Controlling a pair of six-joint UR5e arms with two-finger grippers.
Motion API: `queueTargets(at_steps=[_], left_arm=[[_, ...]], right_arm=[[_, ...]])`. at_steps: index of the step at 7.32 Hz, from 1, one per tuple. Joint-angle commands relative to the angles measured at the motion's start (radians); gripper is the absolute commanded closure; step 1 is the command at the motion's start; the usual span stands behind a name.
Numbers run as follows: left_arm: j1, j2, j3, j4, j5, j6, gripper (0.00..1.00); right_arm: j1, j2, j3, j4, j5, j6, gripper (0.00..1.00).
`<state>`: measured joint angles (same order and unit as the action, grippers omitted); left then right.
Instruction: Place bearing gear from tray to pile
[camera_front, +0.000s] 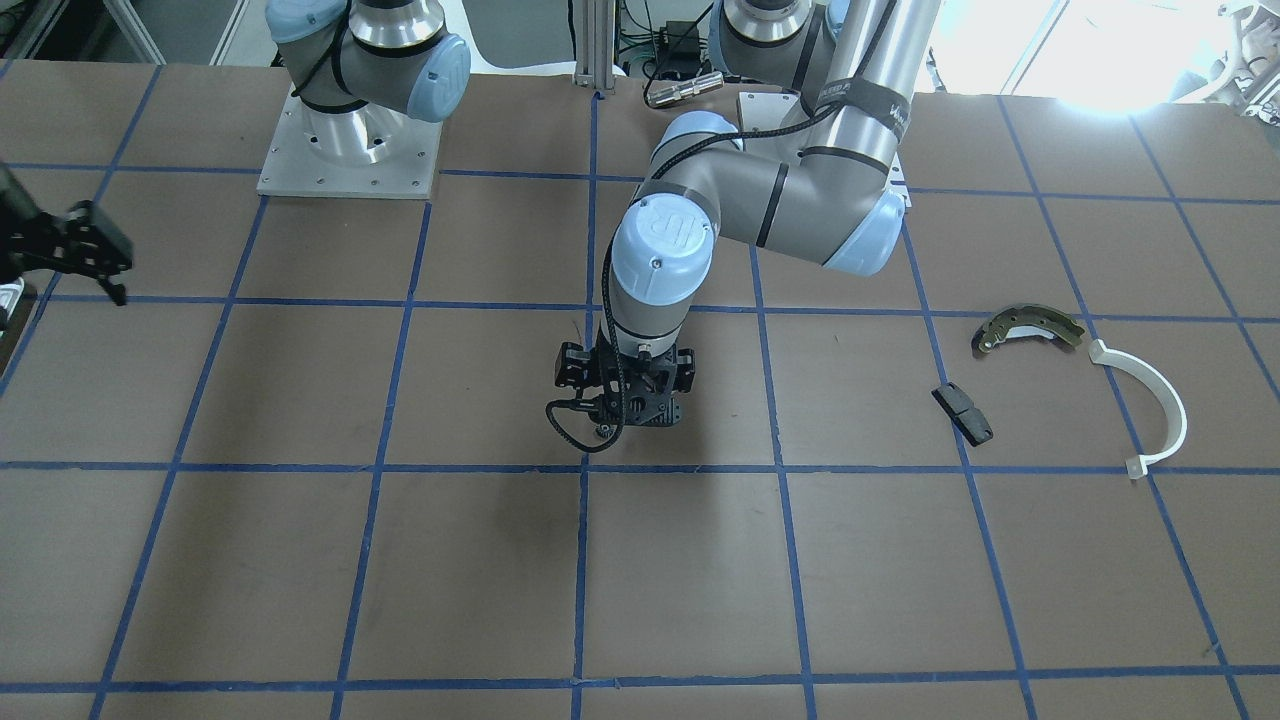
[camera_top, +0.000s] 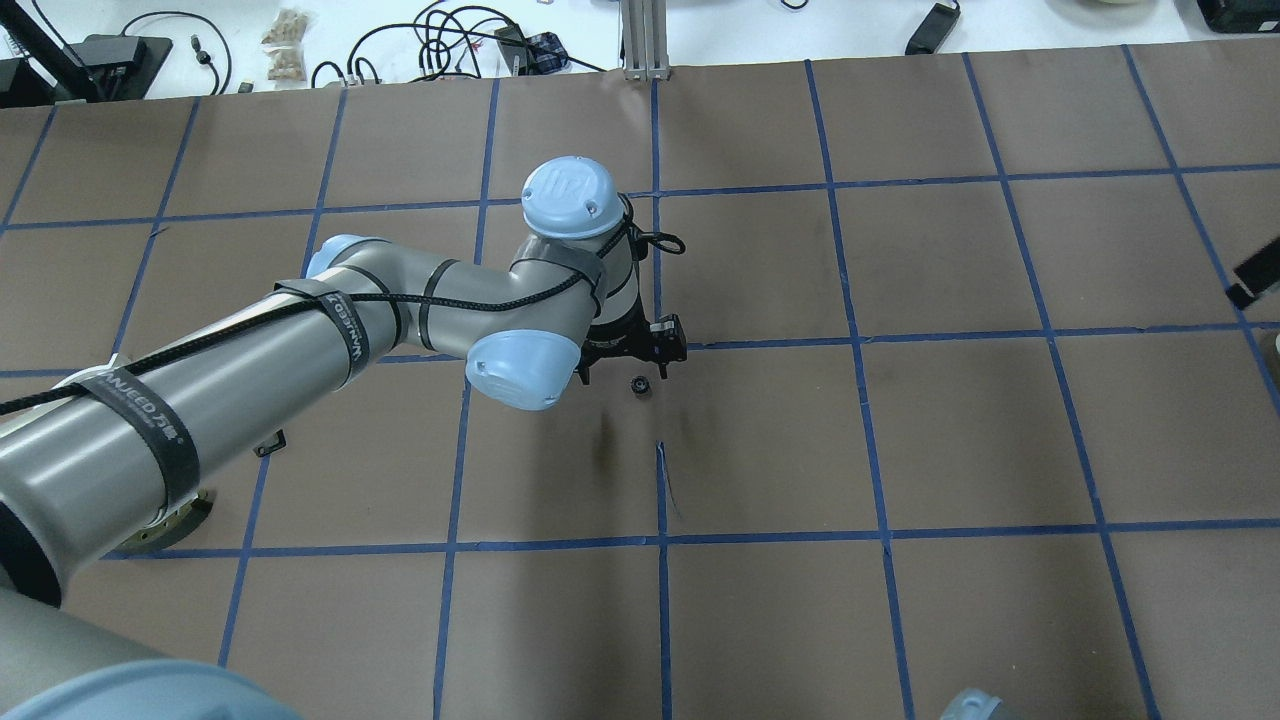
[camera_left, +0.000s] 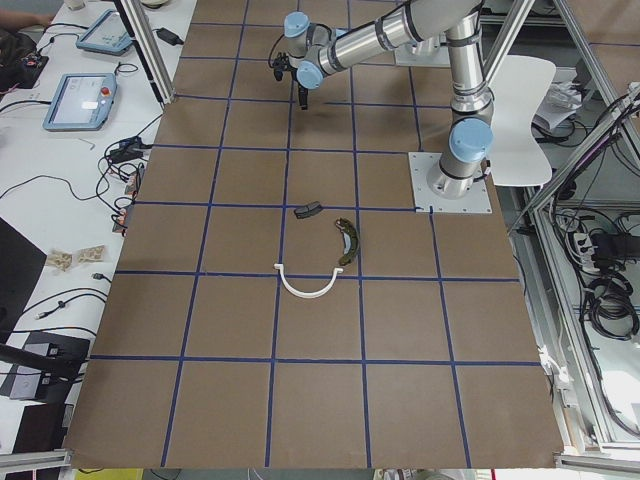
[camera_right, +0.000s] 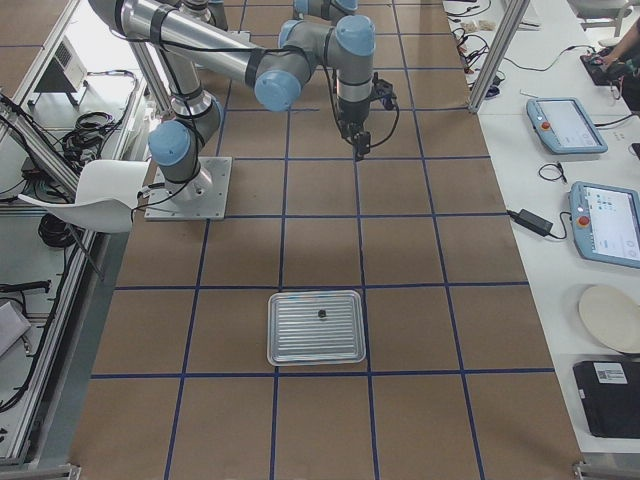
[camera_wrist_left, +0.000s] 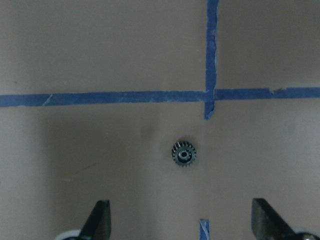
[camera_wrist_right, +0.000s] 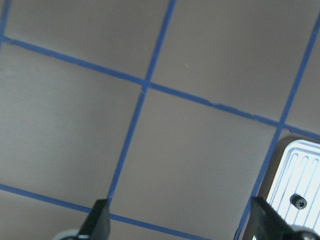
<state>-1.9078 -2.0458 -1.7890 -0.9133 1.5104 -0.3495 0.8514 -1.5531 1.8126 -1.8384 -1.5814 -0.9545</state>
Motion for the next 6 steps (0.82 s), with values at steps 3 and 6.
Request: queueTargets(at_steps=[3,6], left_arm=[[-0.020,-0.040,-0.009,0.045,0.025,-0.037,0.45],[-0.027,-0.044,-0.010,0.050,0.024,-0.042,1.00]], right_arm=[[-0.250,0.316,0.018,-0.285,0.046,-0.474,0.00],[-0.276,0.458,0.008,-0.490,0.047,-0.605,0.00]])
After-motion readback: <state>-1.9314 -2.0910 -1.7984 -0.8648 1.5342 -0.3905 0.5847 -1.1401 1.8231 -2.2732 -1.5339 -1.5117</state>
